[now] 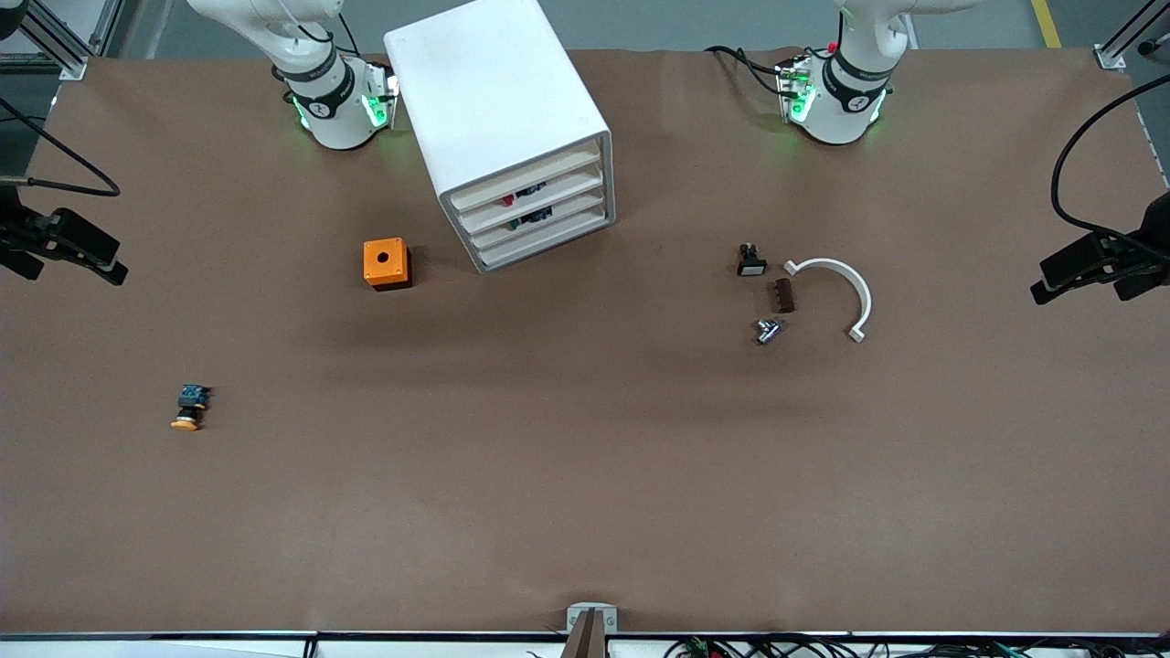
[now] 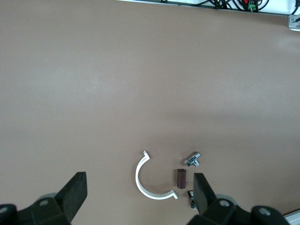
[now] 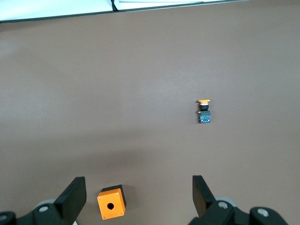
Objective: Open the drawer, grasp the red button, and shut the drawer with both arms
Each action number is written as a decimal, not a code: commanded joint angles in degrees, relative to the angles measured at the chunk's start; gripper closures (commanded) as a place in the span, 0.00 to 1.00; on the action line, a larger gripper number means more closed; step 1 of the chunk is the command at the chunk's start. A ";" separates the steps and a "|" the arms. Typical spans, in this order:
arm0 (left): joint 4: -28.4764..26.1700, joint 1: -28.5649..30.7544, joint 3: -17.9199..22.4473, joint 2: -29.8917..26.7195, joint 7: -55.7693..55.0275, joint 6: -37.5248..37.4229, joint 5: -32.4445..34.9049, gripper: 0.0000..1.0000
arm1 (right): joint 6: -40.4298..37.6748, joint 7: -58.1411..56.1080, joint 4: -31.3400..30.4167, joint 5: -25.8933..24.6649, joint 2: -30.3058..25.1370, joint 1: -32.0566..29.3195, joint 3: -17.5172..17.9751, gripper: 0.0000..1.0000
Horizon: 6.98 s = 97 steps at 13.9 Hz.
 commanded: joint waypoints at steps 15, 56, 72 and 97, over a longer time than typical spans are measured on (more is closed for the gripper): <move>-0.81 -0.71 -0.35 9.91 -4.24 0.35 0.55 0.00 | -0.69 0.02 0.21 -0.58 -0.20 0.50 0.44 0.00; -3.18 -25.49 -16.08 42.35 -120.88 -9.31 -47.25 0.45 | -1.66 0.02 -0.58 -1.11 -0.29 1.12 0.44 0.00; -3.53 -29.01 -16.35 44.11 -122.11 -10.90 -49.20 0.89 | -1.84 0.11 -0.58 -1.11 -0.21 1.12 0.44 0.00; -1.95 -17.06 -14.50 43.59 -120.97 -3.95 -52.10 0.00 | 0.44 68.46 -1.73 5.13 3.04 25.53 0.44 0.00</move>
